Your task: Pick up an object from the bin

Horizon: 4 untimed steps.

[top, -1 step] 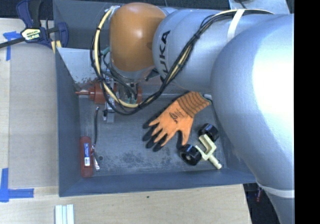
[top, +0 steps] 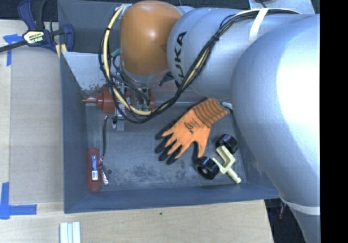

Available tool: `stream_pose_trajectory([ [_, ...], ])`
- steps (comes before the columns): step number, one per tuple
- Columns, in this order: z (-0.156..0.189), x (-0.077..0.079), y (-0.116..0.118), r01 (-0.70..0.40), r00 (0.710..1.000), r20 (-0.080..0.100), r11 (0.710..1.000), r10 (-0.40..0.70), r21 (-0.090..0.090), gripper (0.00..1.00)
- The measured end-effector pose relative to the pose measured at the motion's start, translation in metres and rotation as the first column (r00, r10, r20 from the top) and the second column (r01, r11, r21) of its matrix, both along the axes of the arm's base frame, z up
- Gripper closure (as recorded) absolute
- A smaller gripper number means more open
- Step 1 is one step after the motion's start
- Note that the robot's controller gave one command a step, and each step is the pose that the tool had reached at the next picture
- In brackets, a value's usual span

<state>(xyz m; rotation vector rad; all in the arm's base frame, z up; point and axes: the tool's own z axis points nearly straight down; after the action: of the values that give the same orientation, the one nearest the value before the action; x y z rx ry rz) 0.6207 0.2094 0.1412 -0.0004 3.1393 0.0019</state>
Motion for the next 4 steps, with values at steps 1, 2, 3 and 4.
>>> stream_pose_trajectory([
  [1,-0.007,-0.023,-0.056,0.078,0.997,-0.001,0.997,-0.078,0.0,0.0],
  [2,0.031,-0.03,-0.09,-0.037,0.999,0.003,0.999,0.037,0.0,0.0],
  [3,0.01,-0.025,-0.14,0.226,0.974,-0.002,0.974,-0.226,0.0,0.0],
  [4,0.003,-0.03,-0.189,0.312,0.95,0.009,0.95,-0.312,0.003,0.0],
])
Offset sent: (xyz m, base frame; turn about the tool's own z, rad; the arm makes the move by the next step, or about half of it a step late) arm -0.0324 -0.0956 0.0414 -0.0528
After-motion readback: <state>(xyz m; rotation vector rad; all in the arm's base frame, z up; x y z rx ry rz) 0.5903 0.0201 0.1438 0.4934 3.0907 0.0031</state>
